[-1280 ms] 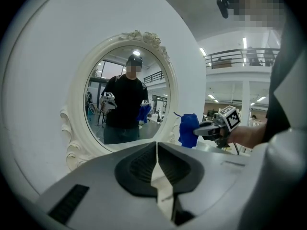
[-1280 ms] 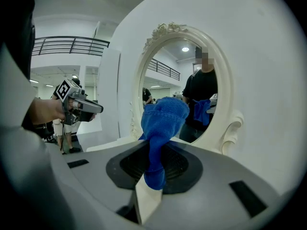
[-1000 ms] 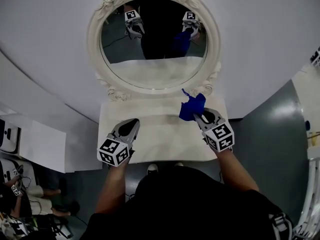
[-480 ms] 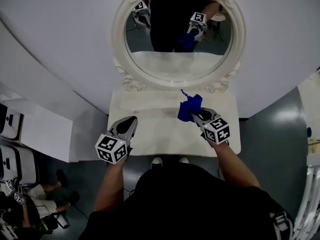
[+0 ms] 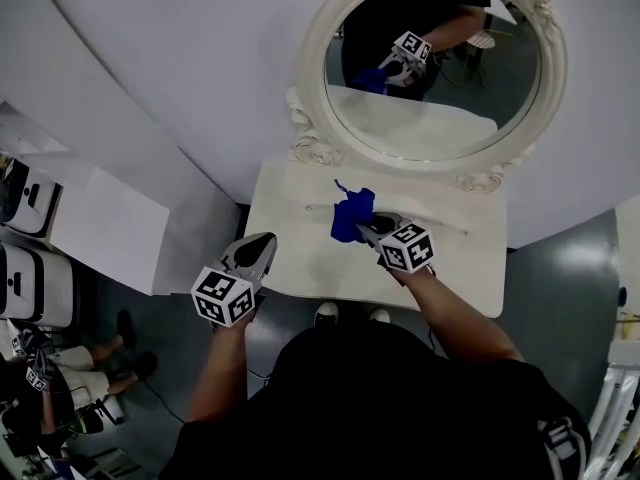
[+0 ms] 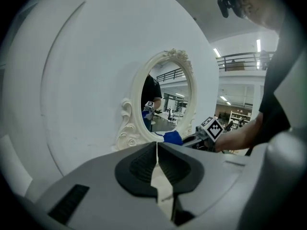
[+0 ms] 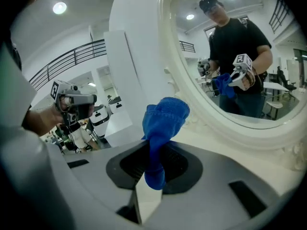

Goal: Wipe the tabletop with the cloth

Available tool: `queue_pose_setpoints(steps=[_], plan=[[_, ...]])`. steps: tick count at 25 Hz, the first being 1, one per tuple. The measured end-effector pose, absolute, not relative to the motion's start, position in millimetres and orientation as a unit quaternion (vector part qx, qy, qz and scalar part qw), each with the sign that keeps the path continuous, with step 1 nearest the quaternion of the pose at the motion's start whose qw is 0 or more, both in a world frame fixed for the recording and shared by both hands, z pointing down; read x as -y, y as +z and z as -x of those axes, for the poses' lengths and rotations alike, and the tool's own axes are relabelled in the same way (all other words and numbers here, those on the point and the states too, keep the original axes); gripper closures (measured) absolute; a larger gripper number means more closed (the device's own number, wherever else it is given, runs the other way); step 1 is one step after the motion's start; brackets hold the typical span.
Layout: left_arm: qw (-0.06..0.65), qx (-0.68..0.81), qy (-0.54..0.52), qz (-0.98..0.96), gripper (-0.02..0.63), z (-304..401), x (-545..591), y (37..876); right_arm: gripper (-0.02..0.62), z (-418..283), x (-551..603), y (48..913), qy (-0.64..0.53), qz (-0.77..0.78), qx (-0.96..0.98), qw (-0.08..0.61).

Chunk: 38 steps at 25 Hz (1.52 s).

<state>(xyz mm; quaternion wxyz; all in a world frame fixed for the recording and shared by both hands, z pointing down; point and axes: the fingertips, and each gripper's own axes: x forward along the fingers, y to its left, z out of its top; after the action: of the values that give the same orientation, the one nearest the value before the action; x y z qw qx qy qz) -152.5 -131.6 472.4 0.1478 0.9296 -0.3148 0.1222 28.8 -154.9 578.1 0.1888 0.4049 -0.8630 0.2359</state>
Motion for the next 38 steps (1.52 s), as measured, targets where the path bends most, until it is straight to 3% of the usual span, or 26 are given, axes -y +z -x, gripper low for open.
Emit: queue_pose_setpoints(steps=[17,24,38], plan=[[0.202,0.363,0.143,-0.898,0.586,258.6,138.5,521.4,0.54,151.9,212.0,749.3,0.385,-0.287,0.835,0.268],[0.228,0.379,0.156,-0.883,0.586,294.8,138.0,543.6,0.54,215.2,230.4,785.7,0.412,-0.255,0.834,0.262],[0.252,0.382,0.172,-0.872,0.586,324.6,140.1,563.2,0.54,239.3,241.8,849.7,0.464,-0.264,0.797,0.284]])
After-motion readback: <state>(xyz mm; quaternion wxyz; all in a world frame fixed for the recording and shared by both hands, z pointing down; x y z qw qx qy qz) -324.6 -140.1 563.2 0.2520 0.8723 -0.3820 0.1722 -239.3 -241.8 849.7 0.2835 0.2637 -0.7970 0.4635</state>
